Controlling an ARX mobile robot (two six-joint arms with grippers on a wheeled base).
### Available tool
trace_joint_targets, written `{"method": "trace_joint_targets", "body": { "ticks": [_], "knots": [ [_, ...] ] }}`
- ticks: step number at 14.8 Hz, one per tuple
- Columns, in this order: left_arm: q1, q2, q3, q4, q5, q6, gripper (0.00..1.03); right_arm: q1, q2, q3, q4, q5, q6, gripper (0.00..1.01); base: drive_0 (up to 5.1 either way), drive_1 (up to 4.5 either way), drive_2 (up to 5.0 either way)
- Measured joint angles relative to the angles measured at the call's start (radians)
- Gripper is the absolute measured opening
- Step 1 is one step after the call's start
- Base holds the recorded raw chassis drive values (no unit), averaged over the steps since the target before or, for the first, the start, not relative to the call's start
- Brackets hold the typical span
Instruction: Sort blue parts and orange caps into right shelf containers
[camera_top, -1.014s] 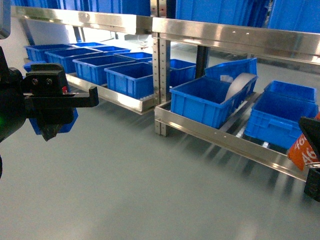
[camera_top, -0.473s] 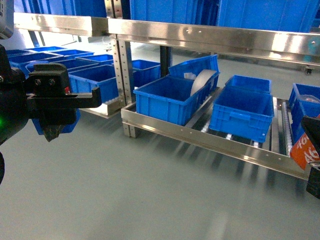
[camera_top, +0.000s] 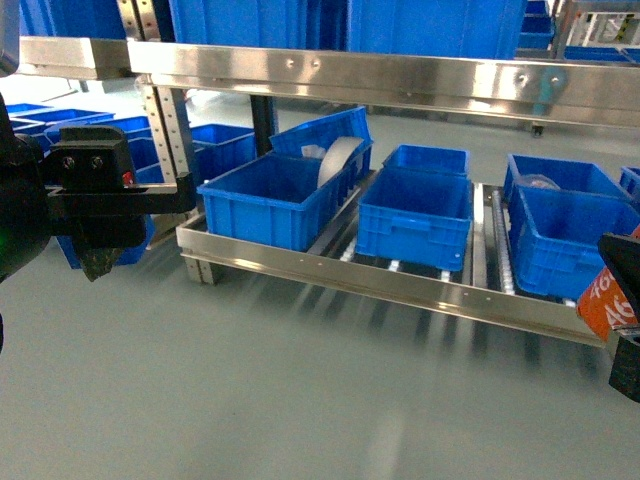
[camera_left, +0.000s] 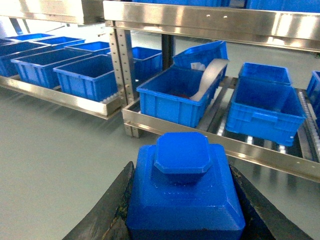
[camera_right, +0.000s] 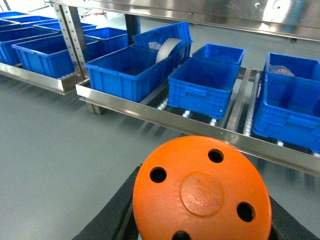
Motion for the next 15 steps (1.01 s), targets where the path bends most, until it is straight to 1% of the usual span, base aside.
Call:
{"method": "trace_joint_targets", "body": {
  "ticks": [15],
  "knots": [
    [-0.007, 0.0, 0.0, 0.0, 0.004, 0.0, 0.4, 0.0, 0.0, 0.0, 0.0, 0.002, 0.0, 0.44, -1.7, -1.69, -1.7]
  ]
}}
